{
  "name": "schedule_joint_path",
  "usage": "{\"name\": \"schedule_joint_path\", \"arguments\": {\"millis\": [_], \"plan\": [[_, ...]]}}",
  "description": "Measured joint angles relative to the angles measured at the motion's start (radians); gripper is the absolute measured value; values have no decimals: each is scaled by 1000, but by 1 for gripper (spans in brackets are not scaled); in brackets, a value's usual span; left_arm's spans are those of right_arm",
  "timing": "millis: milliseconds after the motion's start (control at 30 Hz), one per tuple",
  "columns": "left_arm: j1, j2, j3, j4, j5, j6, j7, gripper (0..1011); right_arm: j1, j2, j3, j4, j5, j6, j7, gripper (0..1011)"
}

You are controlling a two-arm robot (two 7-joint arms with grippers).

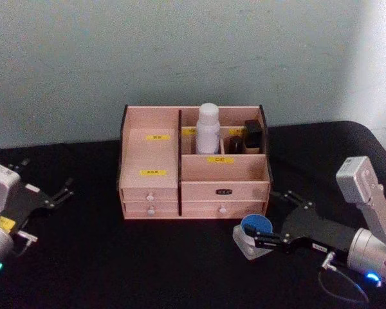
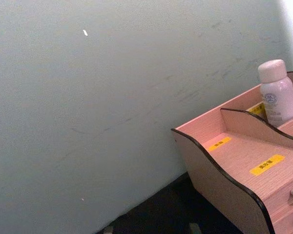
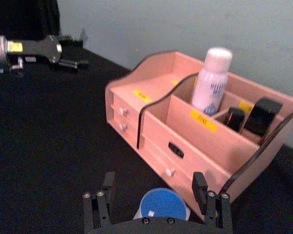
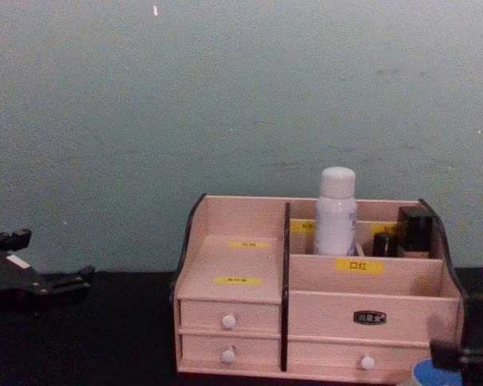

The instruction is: Pick up the facial cleanser and watermelon frost from the table and place them into the tiered storage box.

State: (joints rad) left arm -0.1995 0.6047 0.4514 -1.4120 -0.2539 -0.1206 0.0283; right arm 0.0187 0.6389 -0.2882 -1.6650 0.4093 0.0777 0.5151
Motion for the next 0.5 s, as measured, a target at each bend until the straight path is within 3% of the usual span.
{"name": "schedule_joint_path", "arguments": {"millis": [500], "plan": [[0, 0, 0, 0, 0, 0, 0, 1001, 45, -10, -46, 83, -11, 36, -5, 1000]]}}
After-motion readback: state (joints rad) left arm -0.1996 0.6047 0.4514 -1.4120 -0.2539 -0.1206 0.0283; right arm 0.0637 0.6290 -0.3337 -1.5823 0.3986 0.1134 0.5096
